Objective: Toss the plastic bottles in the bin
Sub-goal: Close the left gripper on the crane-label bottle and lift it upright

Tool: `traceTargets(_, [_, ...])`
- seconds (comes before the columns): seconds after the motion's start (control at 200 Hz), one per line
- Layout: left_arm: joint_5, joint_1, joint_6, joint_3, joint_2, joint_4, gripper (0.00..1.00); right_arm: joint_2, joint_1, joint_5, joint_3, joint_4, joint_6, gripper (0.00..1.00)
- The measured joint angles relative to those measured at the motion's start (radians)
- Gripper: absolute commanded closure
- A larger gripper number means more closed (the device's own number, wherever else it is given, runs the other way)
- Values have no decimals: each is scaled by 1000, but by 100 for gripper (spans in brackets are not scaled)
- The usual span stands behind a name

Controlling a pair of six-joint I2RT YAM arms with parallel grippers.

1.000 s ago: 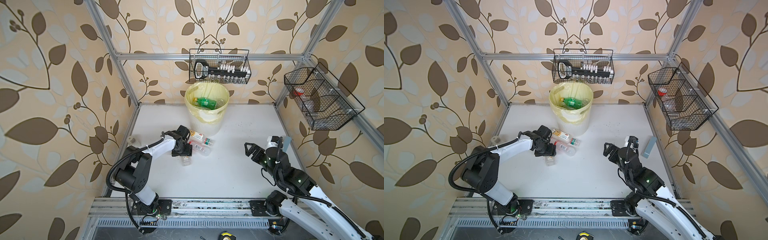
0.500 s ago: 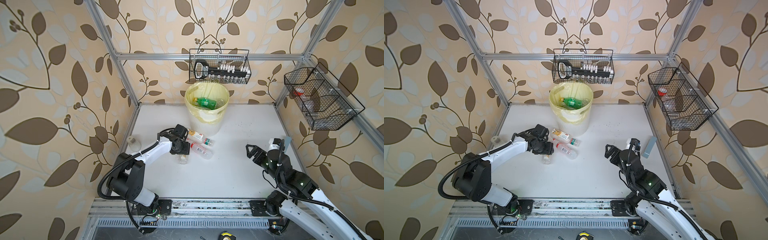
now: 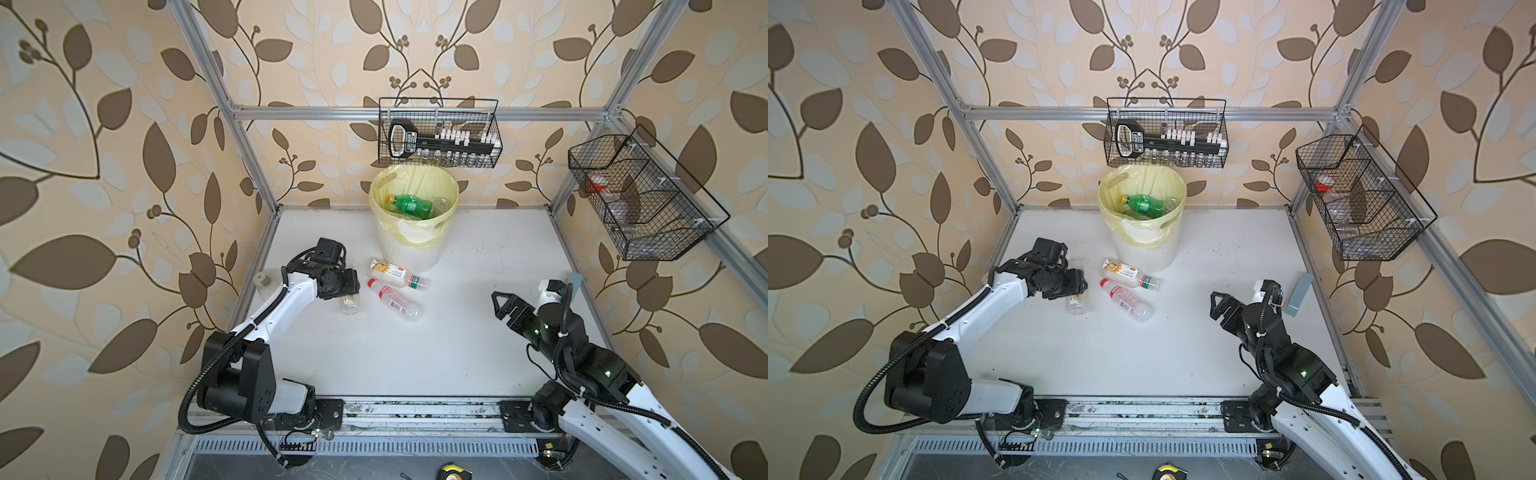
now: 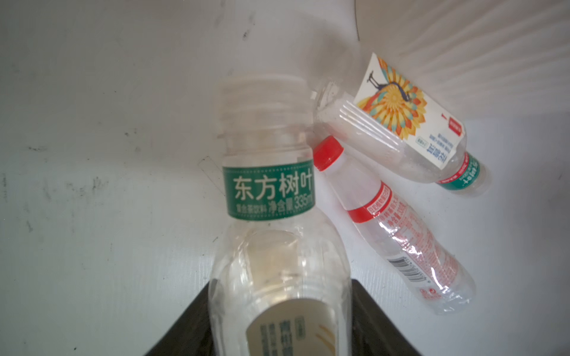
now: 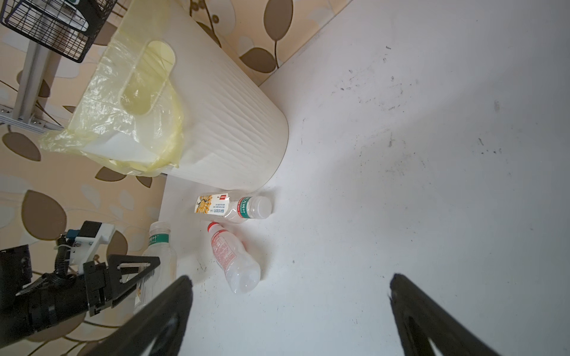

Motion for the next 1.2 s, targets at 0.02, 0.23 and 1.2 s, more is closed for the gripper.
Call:
traceTargets(0.02, [5,14,-1,10,0,-5,44,-2,0,-3,-4,0,3,0])
traceTargets(0.23, [115,118,0,134,5,-43,45,-10,0,-27,-29,-11,18,0])
traceTargets(1.2, [499,279,-164,650,27,-79,48,12,0,-45,-60,7,25,0])
